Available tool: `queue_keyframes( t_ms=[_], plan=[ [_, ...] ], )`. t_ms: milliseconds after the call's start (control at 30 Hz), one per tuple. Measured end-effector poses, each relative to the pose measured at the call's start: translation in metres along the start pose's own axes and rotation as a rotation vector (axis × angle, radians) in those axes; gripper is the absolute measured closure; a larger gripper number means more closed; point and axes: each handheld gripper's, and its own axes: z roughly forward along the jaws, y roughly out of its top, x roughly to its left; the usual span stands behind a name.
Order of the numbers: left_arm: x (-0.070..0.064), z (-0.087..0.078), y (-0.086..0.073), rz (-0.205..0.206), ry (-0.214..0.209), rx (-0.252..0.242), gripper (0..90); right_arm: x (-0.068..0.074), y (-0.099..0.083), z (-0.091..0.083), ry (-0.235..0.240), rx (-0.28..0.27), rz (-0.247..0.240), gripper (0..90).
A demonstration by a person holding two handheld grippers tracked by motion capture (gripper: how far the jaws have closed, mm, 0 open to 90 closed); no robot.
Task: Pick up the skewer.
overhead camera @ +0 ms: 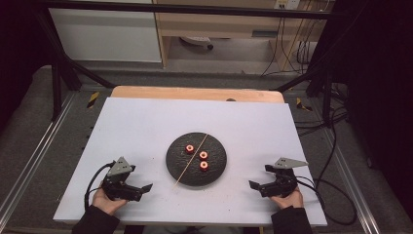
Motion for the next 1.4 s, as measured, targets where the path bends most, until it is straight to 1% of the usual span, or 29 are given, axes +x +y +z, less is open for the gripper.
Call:
queue_keyframes(
  t_ms=[33,200,300,333,367,400,433,467,500,533,567,600,633,667,733,833,900,933,1033,1100,1200,1233,1367,1400],
  plan=[
    [-0.001,0.0,0.002,-0.002,0.002,0.003,3.4,0.0,0.0,0.0,-0.001,0.003,-0.007,1.7],
    [-0.003,0.0,0.008,-0.005,0.001,0.006,4.0,0.0,0.0,0.0,-0.004,0.008,-0.008,1.7],
    [-0.007,0.001,0.015,0.0,0.002,0.015,4.1,0.0,0.0,0.001,-0.004,0.007,-0.012,1.7],
    [-0.007,0.001,0.015,0.0,0.002,0.015,4.2,0.0,0.0,0.001,-0.004,0.007,-0.012,1.7],
    [-0.009,0.002,0.019,0.006,0.003,0.019,4.2,0.0,0.0,0.001,-0.006,0.007,-0.012,1.7],
    [-0.009,0.002,0.019,0.006,0.003,0.019,4.3,0.0,0.0,0.001,-0.006,0.007,-0.012,1.7],
    [-0.012,0.002,0.023,0.01,0.001,0.021,4.5,0.0,0.0,0.0,-0.006,0.007,-0.01,1.7],
    [-0.012,0.002,0.023,0.01,0.001,0.021,4.7,0.0,0.0,0.0,-0.006,0.007,-0.01,1.7],
    [-0.014,0.003,0.027,0.011,0.001,0.026,4.8,0.0,0.0,0.001,-0.007,0.006,-0.009,1.7],
    [-0.014,0.003,0.027,0.011,0.001,0.026,4.9,0.0,0.0,0.001,-0.007,0.006,-0.009,1.7],
    [-0.016,0.005,0.032,0.014,-0.001,0.029,5.1,0.0,0.0,0.001,-0.008,0.008,-0.007,1.7],
    [-0.016,0.005,0.032,0.014,-0.001,0.029,5.4,0.0,0.0,0.001,-0.008,0.008,-0.007,1.7],
    [-0.019,0.006,0.037,0.017,0.001,0.034,5.5,0.0,0.0,0.001,-0.009,0.008,-0.009,1.7],
    [-0.019,0.006,0.037,0.017,0.001,0.034,5.7,0.0,0.0,0.001,-0.009,0.008,-0.009,1.7],
    [-0.022,0.008,0.042,0.021,0.0,0.04,5.9,0.0,0.0,0.001,-0.009,0.008,-0.008,1.7],
    [-0.026,0.013,0.049,0.031,0.001,0.05,7.1,0.0,0.0,0.001,-0.008,0.009,-0.004,1.8],
    [-0.03,0.019,0.058,0.041,-0.002,0.068,8.3,0.0,0.0,0.001,-0.007,0.01,-0.003,1.8],
    [-0.03,0.019,0.058,0.041,-0.002,0.068,8.8,0.0,0.0,0.001,-0.007,0.01,-0.003,1.8],
    [-0.034,0.025,0.065,0.046,-0.006,0.09,10.9,0.0,0.0,0.001,-0.008,0.013,-0.006,1.8],
    [-0.038,0.032,0.072,0.044,-0.015,0.107,12.8,0.0,0.0,0.001,-0.007,0.014,-0.006,1.7],
    [-0.04,0.037,0.076,0.04,-0.02,0.117,16.1,0.0,-0.001,0.001,-0.007,0.013,-0.004,1.7],
    [-0.042,0.041,0.081,0.041,-0.021,0.132,17.2,0.0,-0.001,0.001,-0.006,0.013,-0.003,1.8],
    [-0.046,0.047,0.086,0.031,-0.021,0.141,23.7,0.0,-0.001,0.001,-0.006,0.013,-0.005,1.8],
    [-0.048,0.049,0.088,0.028,-0.02,0.147,23.7,0.0,-0.001,0.001,-0.006,0.013,-0.005,1.8]
  ],
)
